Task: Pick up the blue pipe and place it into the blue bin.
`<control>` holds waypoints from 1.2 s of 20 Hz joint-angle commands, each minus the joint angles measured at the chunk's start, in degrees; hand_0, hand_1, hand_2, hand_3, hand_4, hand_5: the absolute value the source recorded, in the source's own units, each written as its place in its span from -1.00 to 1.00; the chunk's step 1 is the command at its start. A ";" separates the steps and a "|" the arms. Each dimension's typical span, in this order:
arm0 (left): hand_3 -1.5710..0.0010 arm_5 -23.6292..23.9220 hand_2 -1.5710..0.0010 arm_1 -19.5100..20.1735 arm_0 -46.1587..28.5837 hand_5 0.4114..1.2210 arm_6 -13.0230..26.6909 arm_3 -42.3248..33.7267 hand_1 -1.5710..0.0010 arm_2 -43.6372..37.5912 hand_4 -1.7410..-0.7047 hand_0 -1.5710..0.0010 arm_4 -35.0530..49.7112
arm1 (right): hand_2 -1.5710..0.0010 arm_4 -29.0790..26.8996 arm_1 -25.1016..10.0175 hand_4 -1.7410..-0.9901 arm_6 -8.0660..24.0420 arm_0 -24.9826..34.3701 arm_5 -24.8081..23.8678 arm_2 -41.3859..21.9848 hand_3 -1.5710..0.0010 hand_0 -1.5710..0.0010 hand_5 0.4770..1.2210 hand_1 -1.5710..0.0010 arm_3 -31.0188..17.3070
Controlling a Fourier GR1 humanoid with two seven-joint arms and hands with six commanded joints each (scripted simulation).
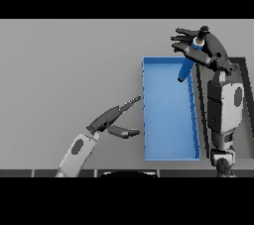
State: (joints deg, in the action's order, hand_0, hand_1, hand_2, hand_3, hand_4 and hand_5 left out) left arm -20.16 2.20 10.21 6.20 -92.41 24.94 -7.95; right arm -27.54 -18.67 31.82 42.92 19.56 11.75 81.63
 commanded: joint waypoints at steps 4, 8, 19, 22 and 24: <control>1.00 0.09 1.00 -0.06 0.00 -0.96 0.48 -0.01 1.00 0.07 0.66 1.00 -0.14 | -1.00 2.40 1.12 -1.00 3.12 -9.04 -3.50 -1.37 -1.00 -1.00 1.00 -1.00 4.70; 1.00 -0.18 1.00 0.11 -0.73 -0.97 0.16 -1.30 1.00 0.28 0.65 1.00 0.42 | -1.00 3.47 -3.06 -1.00 3.12 -14.30 -11.89 -8.52 -0.92 -1.00 1.00 -1.00 3.87; 1.00 0.17 1.00 0.61 -1.33 -0.96 0.95 -1.96 1.00 0.77 0.67 1.00 -0.47 | 0.30 -11.23 -21.86 0.08 3.04 -10.60 -27.99 -40.95 0.59 0.24 1.00 0.30 -6.54; 1.00 0.15 1.00 0.27 -1.55 -0.96 0.80 -2.29 1.00 0.76 0.66 1.00 0.09 | 0.64 -15.35 -27.39 0.51 3.12 -7.29 -25.70 -51.15 0.79 0.61 0.63 0.64 -5.90; 1.00 0.01 1.00 0.45 -1.36 -0.96 1.24 -1.74 1.00 0.69 0.65 1.00 -0.06 | 0.77 -14.31 -28.70 0.68 3.12 -6.57 -24.05 -53.24 0.87 0.75 0.35 0.77 -4.74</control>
State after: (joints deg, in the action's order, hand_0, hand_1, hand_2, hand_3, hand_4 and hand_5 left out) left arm -20.14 2.66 8.86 7.55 -94.16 25.63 -8.02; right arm -41.86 -47.36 34.95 36.36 -4.49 -41.49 76.90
